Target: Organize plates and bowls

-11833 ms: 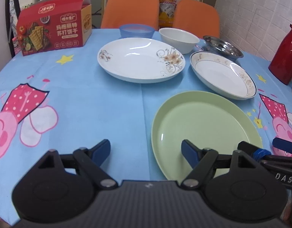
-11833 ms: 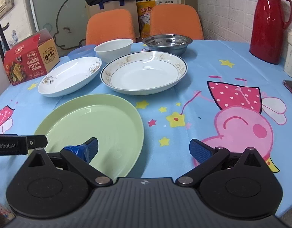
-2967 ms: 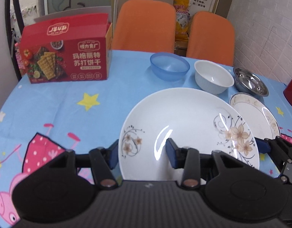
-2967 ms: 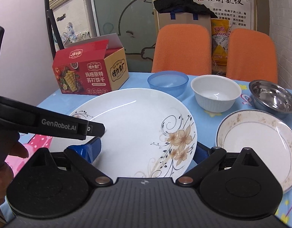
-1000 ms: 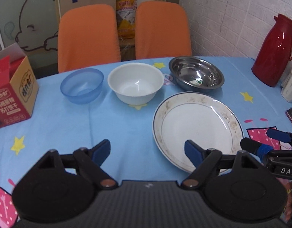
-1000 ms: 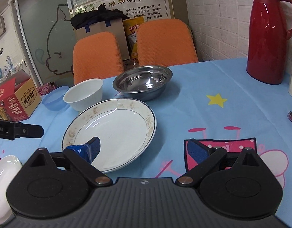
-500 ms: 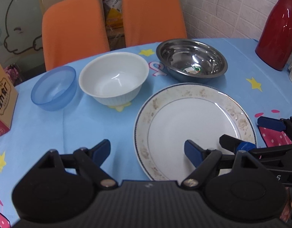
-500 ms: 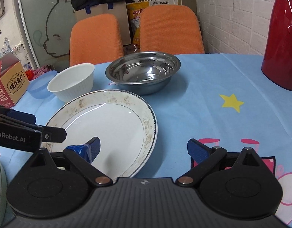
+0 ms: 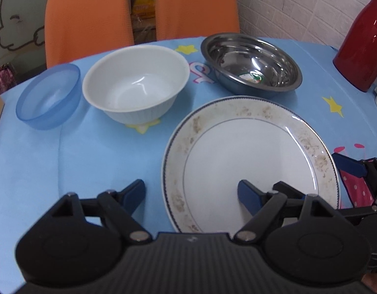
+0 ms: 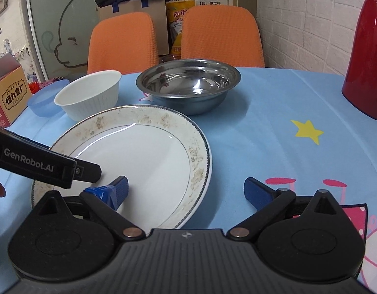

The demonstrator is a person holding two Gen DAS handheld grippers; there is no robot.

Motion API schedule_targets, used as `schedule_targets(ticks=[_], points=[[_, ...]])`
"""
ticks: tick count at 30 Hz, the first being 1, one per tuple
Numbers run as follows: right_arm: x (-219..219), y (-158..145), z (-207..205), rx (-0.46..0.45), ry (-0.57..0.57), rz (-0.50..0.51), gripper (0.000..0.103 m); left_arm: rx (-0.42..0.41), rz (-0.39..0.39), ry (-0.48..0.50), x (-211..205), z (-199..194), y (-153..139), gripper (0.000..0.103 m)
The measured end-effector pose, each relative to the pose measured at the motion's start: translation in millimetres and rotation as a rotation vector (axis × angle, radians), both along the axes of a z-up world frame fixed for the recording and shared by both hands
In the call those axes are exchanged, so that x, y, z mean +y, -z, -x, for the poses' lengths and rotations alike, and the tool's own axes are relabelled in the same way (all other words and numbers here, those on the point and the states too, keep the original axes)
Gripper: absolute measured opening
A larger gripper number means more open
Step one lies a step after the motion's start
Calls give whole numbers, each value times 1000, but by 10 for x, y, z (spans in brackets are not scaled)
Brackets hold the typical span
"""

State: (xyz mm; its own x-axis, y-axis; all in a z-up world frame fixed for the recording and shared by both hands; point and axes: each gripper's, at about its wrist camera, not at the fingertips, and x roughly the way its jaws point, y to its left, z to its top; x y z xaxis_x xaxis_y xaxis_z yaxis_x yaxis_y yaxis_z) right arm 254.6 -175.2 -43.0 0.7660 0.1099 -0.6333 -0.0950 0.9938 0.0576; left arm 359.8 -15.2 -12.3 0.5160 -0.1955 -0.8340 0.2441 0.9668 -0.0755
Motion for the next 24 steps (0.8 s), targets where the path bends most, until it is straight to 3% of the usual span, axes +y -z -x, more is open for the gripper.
schedule_targets(ticks=[2,4,7,10,13,15,19,24], points=[[31,-6,1,5,7,3,89,-1,15,1,5,15,-13,77],[112,1,-1,3,-33,1,89,-1,30,3,-11,34,-42,60],[265,19,28,-15,-119,3,89,0,30,-3,-27,34,-53,56],[267,19,31,-25,-103,2,86,11,42,-10,10,17,-66,46],[275,-24,47,-20,-88,-23,84,12,35,-16,25,27,-80,46],[333,-30,70,-23,-91,13,84,6,25,-14,24,50,-83,46],[399,-74,152,-35,-85,10,84,-11,1,-19,56,145,-118,34],[503,-198,345,-105,-80,24,85,-25,17,-31,176,324,-192,34]])
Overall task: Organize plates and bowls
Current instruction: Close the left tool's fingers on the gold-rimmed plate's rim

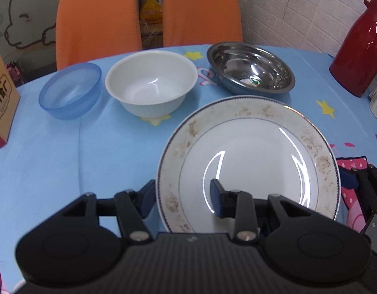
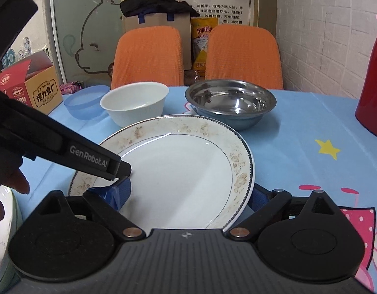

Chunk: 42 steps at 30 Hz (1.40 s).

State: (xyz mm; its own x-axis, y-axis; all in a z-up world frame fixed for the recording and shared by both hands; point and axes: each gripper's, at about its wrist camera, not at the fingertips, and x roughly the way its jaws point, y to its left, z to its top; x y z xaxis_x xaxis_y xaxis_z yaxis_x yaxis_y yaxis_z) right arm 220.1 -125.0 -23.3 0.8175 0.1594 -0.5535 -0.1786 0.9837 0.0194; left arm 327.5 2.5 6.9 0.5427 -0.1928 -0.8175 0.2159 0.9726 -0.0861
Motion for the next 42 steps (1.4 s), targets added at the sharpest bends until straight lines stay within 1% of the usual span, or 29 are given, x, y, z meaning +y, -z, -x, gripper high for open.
schedule_targets(ticks=[5,6,7,8,9,10,12,13,15,16,17,18,20,23,25,27,31,33,38,42], points=[[105,-20,101,0,-23,-25,86,-38,-27,-25,133,213,-75,34],[133,-10,110,3,-28,-27,86,-39,-12,-16,159,243,-89,32],[154,1,104,5,-38,-28,86,-28,34,18,174,263,-103,26],[165,13,88,12,-51,-32,84,-28,40,26,153,291,-122,24],[173,29,57,36,-55,-34,84,-52,16,40,101,317,-143,25],[183,48,55,49,-65,-58,84,-64,4,56,66,330,-159,25],[144,89,-5,79,-76,-85,83,-74,17,59,69,338,-182,25],[127,126,-50,111,-61,-80,83,-81,11,51,91,334,-188,29],[79,176,-66,116,-58,-86,83,-117,-13,16,179,329,-215,32],[42,177,-64,108,-56,-96,83,-128,-29,5,242,320,-220,46],[15,172,-60,101,-52,-104,83,-133,-41,-15,314,302,-214,53],[-7,172,-70,98,-51,-107,84,-139,-37,-25,378,287,-207,56],[-25,191,-96,98,-44,-105,84,-126,-42,-20,469,234,-163,56],[3,193,-129,96,-55,-84,85,-71,-43,-13,490,135,-30,56],[22,194,-133,98,-59,-69,85,-43,-45,-1,476,113,63,45],[25,197,-122,100,-65,-56,85,-20,-24,15,473,127,126,43],[55,210,-122,105,-68,-24,87,-14,24,21,526,150,159,41],[47,217,-86,100,-49,-25,87,-6,43,22,565,156,164,41],[86,233,-54,83,-7,-27,89,-4,43,14,547,156,161,41],[248,235,-36,85,-103,-20,89,10,68,45,502,179,155,35]])
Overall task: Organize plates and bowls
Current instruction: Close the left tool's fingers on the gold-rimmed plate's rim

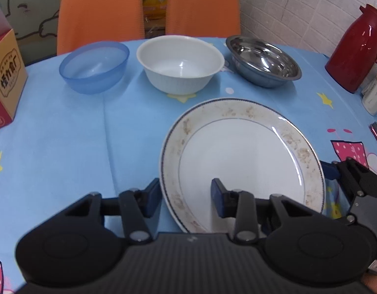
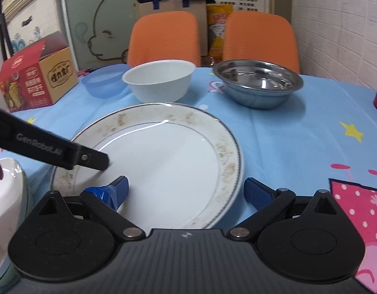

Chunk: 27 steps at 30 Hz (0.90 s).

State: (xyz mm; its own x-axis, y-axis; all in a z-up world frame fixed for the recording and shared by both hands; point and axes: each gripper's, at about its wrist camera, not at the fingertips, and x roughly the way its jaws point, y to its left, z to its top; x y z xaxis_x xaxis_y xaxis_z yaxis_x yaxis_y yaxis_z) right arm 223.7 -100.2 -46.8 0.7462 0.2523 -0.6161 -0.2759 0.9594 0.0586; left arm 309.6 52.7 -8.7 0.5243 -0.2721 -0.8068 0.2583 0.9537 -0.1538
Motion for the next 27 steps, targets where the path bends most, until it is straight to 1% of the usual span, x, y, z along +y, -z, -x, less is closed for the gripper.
schedule_targets(ticks=[2,4,7,10,11,13,15,18,19,21,23,27], points=[[6,0,15,-1,-3,-4,89,-12,-9,-1,-21,23,4,35],[4,-7,10,0,-5,-4,89,-2,-1,-9,-12,8,3,35],[20,-22,-2,-6,9,8,85,5,-18,-22,-55,-6,-13,34],[-36,-43,-12,-7,14,-16,83,22,-1,-28,-62,-49,-20,33],[-39,-49,-12,-10,16,-6,83,21,0,-27,-75,-57,-22,33],[-46,-55,-20,-5,28,-4,83,8,-14,-25,-119,-54,-38,33],[-82,-64,-19,1,43,-28,83,-12,-27,-19,-151,-40,-62,33],[-110,-90,27,-19,59,-29,83,-16,-14,-10,-160,-13,-88,33],[-111,-104,43,-25,64,-27,83,-29,-13,-6,-163,7,-100,33],[-118,-112,64,-39,71,-32,83,-38,-21,-6,-169,34,-113,33],[-117,-114,69,-31,74,-39,83,-48,-30,-8,-184,70,-129,33],[-90,-167,151,-67,69,-29,83,-69,-25,-18,-149,149,-213,33]])
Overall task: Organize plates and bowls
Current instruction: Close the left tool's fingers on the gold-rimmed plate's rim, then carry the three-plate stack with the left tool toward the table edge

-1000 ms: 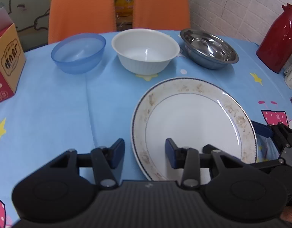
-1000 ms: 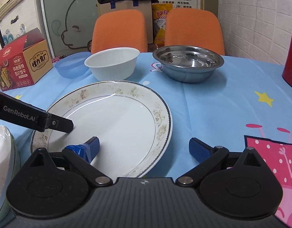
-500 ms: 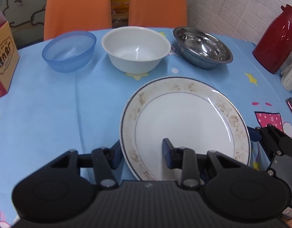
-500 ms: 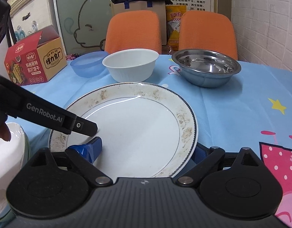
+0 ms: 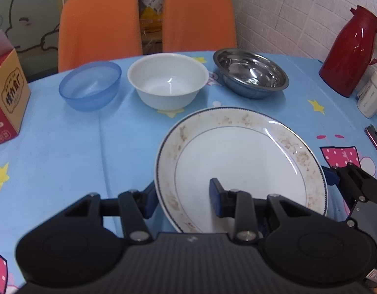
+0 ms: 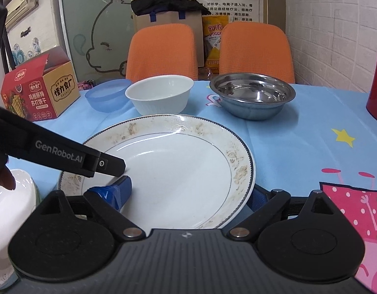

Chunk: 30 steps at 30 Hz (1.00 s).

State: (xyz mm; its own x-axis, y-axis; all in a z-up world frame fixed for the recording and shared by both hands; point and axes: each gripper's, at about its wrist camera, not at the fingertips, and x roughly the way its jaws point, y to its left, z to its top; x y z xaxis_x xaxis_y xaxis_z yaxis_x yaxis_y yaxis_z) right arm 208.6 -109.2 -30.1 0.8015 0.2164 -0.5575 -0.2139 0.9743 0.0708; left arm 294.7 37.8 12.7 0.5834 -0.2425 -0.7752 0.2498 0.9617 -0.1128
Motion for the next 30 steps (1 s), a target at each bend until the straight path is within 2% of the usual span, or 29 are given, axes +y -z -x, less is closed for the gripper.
schedule_targets(ticks=[8,17,25,30], points=[[115,-139,152,-27,-23,-14,83,-34,-9,-38,172,262,-184,33],[649,-314,655,-68,-130,-24,84,-75,-26,-169,778,1001,-382,33],[1139,-150,988,-4,-245,-43,84,-32,-48,-282,1265,1544,-159,34],[1295,-72,1119,-15,-243,25,84,-4,20,-295,1412,1614,6,34]])
